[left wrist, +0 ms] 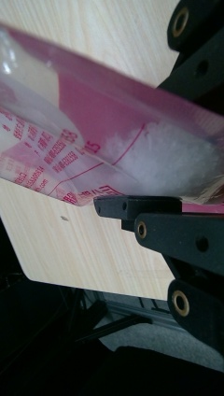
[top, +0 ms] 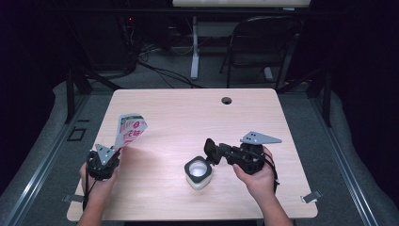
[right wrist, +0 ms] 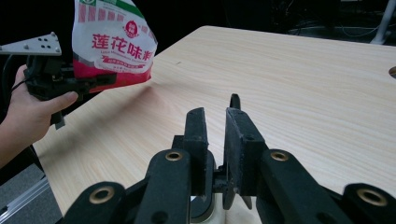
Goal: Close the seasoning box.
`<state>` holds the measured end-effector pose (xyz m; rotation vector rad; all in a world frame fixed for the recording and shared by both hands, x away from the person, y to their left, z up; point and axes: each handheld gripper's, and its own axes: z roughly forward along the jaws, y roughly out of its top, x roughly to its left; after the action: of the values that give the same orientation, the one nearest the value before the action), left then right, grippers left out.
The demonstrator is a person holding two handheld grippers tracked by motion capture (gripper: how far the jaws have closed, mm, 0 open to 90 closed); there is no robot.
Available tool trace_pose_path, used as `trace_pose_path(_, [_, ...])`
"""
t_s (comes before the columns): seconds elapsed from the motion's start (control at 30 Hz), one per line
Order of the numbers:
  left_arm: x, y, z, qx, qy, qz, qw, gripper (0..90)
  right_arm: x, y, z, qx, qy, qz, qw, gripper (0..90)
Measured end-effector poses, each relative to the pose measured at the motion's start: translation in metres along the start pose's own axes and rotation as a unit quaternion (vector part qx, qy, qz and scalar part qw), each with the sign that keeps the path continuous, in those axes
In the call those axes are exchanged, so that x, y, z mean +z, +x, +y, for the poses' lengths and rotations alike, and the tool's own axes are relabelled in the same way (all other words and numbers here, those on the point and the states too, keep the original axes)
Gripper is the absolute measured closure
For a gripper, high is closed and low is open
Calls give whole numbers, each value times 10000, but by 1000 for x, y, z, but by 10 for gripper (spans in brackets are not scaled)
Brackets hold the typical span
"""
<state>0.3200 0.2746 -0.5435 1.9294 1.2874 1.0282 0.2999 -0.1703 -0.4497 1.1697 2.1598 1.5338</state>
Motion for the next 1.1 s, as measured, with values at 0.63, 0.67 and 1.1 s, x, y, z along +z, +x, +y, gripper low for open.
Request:
trace_pose_path(0.63, [17, -4, -11, -48, 577, -614, 9964, 597, -3, -13, 2, 141, -82, -162, 9997, 801])
trace_pose_path(0.67, [17, -4, -11, -49, 528, -689, 9962, 570, -3, -14, 2, 156, -92, -192, 9997, 800])
trace_pose_path(1.1, [-6, -4, 0, -224, -253, -1218, 9920, 405, -1, -24, -2, 250, -69, -402, 9989, 789])
